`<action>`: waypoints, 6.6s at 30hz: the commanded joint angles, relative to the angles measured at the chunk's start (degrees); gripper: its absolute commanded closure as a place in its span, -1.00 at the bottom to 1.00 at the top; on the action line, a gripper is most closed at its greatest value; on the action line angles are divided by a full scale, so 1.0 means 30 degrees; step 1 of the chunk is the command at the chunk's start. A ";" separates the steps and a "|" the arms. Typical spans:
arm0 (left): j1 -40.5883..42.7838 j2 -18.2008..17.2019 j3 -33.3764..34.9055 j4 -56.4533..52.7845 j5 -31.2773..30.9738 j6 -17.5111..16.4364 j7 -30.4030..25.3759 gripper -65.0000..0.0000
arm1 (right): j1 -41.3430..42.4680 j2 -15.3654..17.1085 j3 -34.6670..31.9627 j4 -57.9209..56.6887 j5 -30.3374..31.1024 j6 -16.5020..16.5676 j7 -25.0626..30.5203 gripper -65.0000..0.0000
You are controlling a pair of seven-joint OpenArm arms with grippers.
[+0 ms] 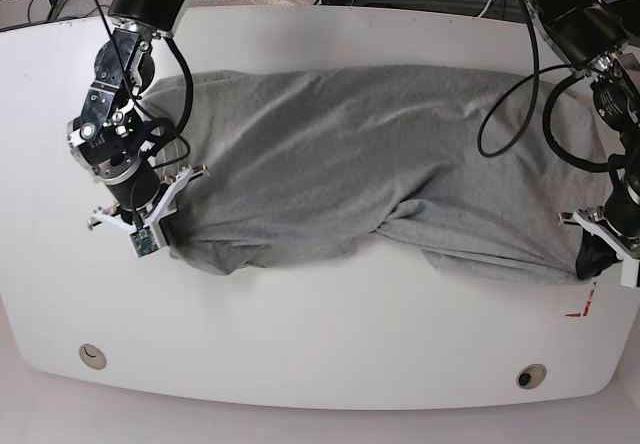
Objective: Fold the T-shirt properly
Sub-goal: 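Lift the shirt and stretch it between the grippers again, then lay the shirt flat on the table with both grippers, then open both grippers and release the shirt's collar edge, then move both grippers along the shirt sides toward the hem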
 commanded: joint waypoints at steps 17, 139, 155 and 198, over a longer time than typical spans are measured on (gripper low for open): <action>-0.8271 -0.1830 -0.1682 0.0473 0.0650 0.0029 0.2185 1.00 | 0.8414 0.3286 -0.0046 0.0156 0.0327 -0.0010 -0.3397 1.00; 1.1246 -0.2533 -0.5901 0.0883 0.0680 -0.3414 0.3298 -0.30 | -1.0487 -0.1725 0.4525 0.3292 0.0503 -0.0010 -0.5213 -0.55; 0.9165 -0.2562 -0.6781 0.0883 0.0650 -0.3414 0.3298 -0.30 | -1.0223 -0.1081 0.4613 0.3292 0.0503 -0.0010 -0.6796 -0.55; 0.7641 -0.0540 -0.4759 0.1615 0.0768 -0.3414 0.3210 -0.29 | -0.9813 -0.1315 0.4056 0.3292 0.0445 -0.0010 -0.8349 -0.55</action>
